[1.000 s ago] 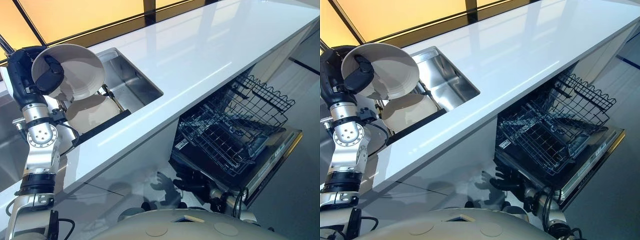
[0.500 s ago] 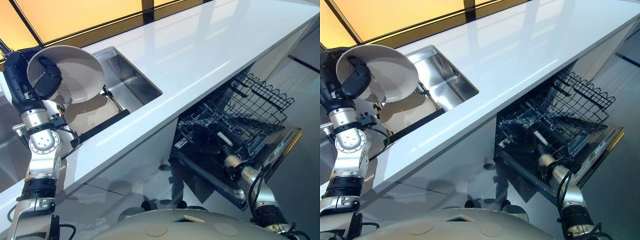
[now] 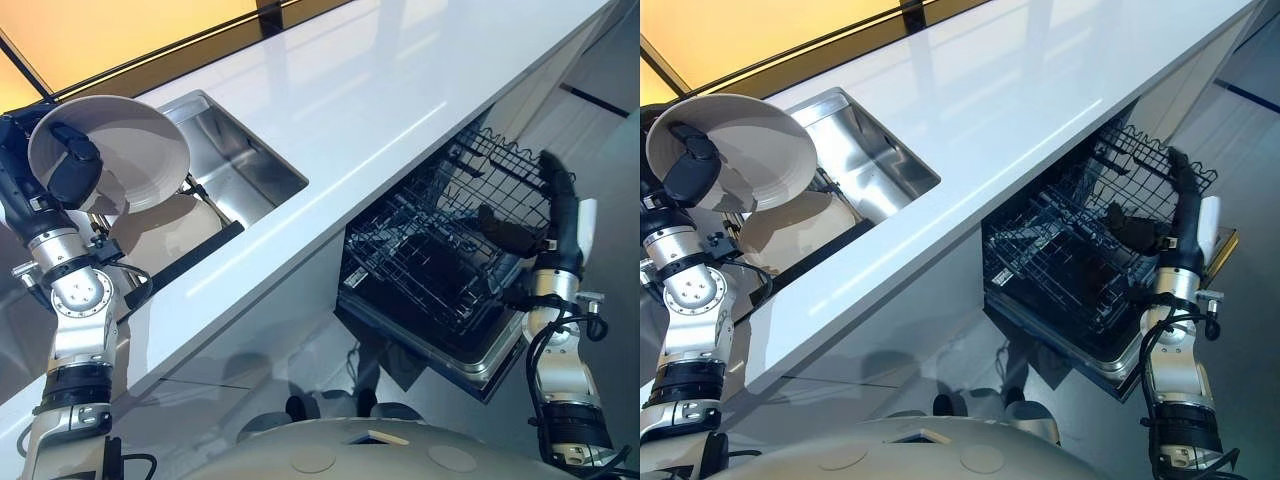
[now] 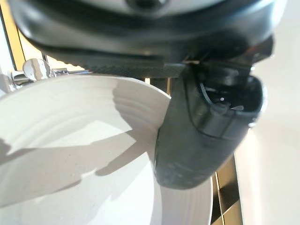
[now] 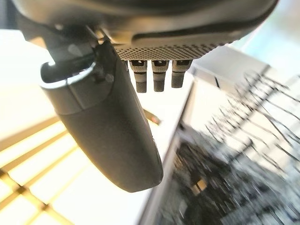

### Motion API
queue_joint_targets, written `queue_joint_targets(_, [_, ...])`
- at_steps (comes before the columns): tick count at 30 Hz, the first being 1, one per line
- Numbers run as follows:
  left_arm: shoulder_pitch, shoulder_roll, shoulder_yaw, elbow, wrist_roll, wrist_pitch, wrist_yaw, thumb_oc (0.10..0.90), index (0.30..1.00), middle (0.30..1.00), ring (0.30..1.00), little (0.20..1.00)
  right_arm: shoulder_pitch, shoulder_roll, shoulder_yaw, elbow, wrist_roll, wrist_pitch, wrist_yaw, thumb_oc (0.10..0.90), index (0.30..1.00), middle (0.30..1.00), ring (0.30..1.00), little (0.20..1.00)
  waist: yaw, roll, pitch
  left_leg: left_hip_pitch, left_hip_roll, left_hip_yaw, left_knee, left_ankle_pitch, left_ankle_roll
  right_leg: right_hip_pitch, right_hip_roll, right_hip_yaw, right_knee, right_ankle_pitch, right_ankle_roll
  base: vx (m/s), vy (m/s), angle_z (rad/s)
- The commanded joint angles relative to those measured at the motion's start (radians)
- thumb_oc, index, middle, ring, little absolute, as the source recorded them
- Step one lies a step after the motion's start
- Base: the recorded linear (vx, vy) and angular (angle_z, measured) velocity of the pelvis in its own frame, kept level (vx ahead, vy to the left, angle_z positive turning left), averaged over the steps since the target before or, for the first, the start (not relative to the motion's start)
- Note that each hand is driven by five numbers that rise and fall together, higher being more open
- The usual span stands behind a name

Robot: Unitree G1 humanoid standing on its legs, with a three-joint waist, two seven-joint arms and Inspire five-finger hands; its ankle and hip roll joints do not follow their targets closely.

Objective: Pick up plates and place into dishwasher.

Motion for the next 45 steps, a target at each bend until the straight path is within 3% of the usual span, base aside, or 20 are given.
queue_joint_targets(1, [-0.097, 0.036, 0.056, -0.067, 0.042, -0.085, 0.03, 0.1, 0.3, 0.3, 0.3, 0.2, -0.151, -0.108, -0.062, -0.136, 0.048, -0.188, -0.022, 0.8, 0.9, 0.9, 0.9, 0.9, -0.003, 0.039, -0.062, 0.019, -0.014, 0.003, 0.016, -0.108, 0.003, -0.027, 0.05, -0.035, 0.115, -0.139, 0.021, 0.0, 0.001, -0.03])
queue_joint_targets(4, [-0.104, 0.032, 0.05, -0.075, 0.055, -0.101, 0.028, 0.1, 0.3, 0.3, 0.3, 0.2, -0.166, -0.101, -0.045, -0.171, 0.161, -0.239, 0.113, 0.8, 0.9, 0.9, 0.9, 0.9, 0.001, 0.038, -0.065, 0.018, -0.015, -0.001, 0.018, -0.109, 0.001, -0.026, 0.05, -0.036, 0.114, -0.14, 0.02, 0.0, 0.0, 0.0])
queue_joint_targets(9, [-0.124, 0.036, 0.027, -0.102, 0.108, -0.125, 0.049, 0.1, 0.3, 0.3, 0.3, 0.2, -0.197, -0.104, 0.002, -0.225, 0.306, -0.268, 0.318, 0.8, 0.9, 0.9, 0.9, 0.9, 0.008, 0.034, -0.073, 0.013, -0.014, -0.006, 0.017, -0.105, -0.004, -0.026, 0.05, -0.042, 0.11, -0.14, 0.018, 0.0, 0.0, 0.0])
queue_joint_targets(12, [-0.151, 0.035, -0.013, -0.124, 0.161, -0.149, 0.065, 0.1, 0.3, 0.3, 0.3, 0.2, -0.244, -0.101, 0.051, -0.273, 0.426, -0.244, 0.44, 0.8, 0.9, 0.9, 0.9, 0.9, 0.016, 0.03, -0.079, 0.009, -0.015, -0.011, 0.017, -0.103, -0.006, -0.025, 0.049, -0.048, 0.108, -0.14, 0.016, 0.0, 0.0, 0.0])
queue_joint_targets(16, [-0.197, 0.039, -0.086, -0.157, 0.241, -0.151, 0.093, 0.1, 0.3, 0.3, 0.3, 0.2, -0.315, -0.079, 0.113, -0.307, 0.54, -0.191, 0.524, 0.8, 0.9, 0.9, 0.9, 0.9, 0.025, 0.025, -0.083, 0.009, -0.016, -0.017, 0.016, -0.104, -0.007, -0.022, 0.049, -0.056, 0.106, -0.14, 0.016, -0.01, -0.013, 0.03])
queue_joint_targets(25, [-0.254, 0.025, -0.212, -0.208, 0.364, -0.15, 0.127, 0.1, 0.3, 0.3, 0.3, 0.2, -0.396, -0.026, 0.214, -0.303, 0.64, -0.093, 0.576, 0.8, 0.9, 0.9, 0.9, 0.9, 0.041, 0.015, -0.089, 0.012, -0.02, -0.026, 0.017, -0.104, -0.007, -0.013, 0.05, -0.064, 0.103, -0.137, 0.016, 0.0, -0.014, 0.05])
queue_joint_targets(45, [-0.34, -0.029, -0.407, -0.213, 0.38, -0.139, 0.057, 0.1, 0.3, 0.3, 0.3, 0.2, -0.498, 0.04, 0.393, -0.26, 0.771, 0.065, 0.664, 0.8, 0.9, 0.9, 0.9, 0.9, 0.053, -0.001, -0.086, 0.016, -0.022, -0.032, 0.019, -0.101, -0.007, 0.001, 0.055, -0.066, 0.093, -0.13, 0.014, 0.0, 0.0, 0.0])
